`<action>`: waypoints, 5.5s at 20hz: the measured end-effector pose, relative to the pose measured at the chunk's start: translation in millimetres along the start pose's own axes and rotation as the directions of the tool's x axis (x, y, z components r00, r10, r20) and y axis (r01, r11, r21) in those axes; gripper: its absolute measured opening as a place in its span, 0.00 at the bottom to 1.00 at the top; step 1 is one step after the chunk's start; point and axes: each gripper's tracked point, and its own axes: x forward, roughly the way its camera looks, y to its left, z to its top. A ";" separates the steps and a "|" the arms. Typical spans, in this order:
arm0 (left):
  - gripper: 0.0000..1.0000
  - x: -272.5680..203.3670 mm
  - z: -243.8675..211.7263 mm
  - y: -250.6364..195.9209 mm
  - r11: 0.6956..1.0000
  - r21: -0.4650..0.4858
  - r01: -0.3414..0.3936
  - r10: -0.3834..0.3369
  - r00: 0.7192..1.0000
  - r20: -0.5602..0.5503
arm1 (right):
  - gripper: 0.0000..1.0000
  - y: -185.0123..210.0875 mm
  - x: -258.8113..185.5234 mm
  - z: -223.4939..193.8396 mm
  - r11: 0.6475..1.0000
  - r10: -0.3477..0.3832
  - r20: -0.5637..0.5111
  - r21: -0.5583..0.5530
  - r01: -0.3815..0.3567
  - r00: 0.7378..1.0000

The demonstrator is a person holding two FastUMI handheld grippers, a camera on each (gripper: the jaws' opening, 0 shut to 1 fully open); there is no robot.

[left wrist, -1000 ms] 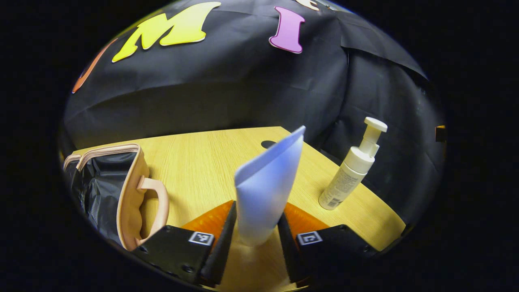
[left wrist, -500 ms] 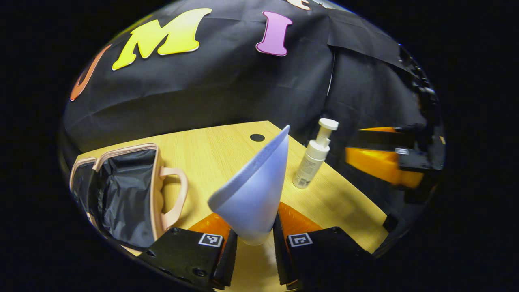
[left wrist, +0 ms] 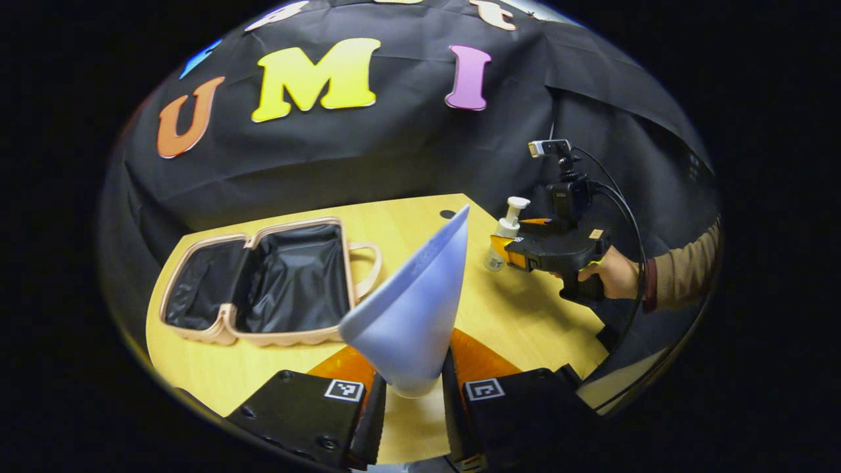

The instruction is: First open the suitcase, pack the skin care products into it, and then close the suitcase.

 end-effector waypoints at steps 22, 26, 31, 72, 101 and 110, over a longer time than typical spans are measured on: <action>0.41 3.6 29.5 218.1 0.971 -0.121 -0.204 0.208 0.978 0.026 | 0.47 17.6 -102.5 32.0 0.991 -0.066 0.030 0.120 0.062 0.997; 0.41 78.1 19.7 223.1 0.986 -0.112 -0.127 0.123 0.992 -0.040 | 0.47 29.7 -146.5 43.6 0.992 -0.086 0.047 0.098 0.081 0.995; 0.41 141.0 -15.9 231.7 0.991 -0.088 -0.105 0.091 0.984 -0.151 | 0.31 68.2 -160.6 47.7 0.991 -0.073 0.053 0.119 0.067 0.996; 0.90 5.6 -54.6 336.1 0.930 -0.173 -0.324 0.329 0.944 0.003 | 0.28 335.9 -119.8 188.9 0.965 0.255 0.199 0.006 -0.262 0.946; 0.90 -61.3 -99.3 454.7 0.804 -0.376 -0.461 0.502 0.865 0.013 | 0.29 438.3 101.0 96.6 0.975 0.219 -0.314 0.099 -0.198 0.924; 0.90 -61.6 -106.0 502.7 0.754 -0.426 -0.500 0.550 0.835 -0.007 | 0.11 431.4 111.0 82.0 0.973 0.194 -0.371 0.189 -0.130 0.908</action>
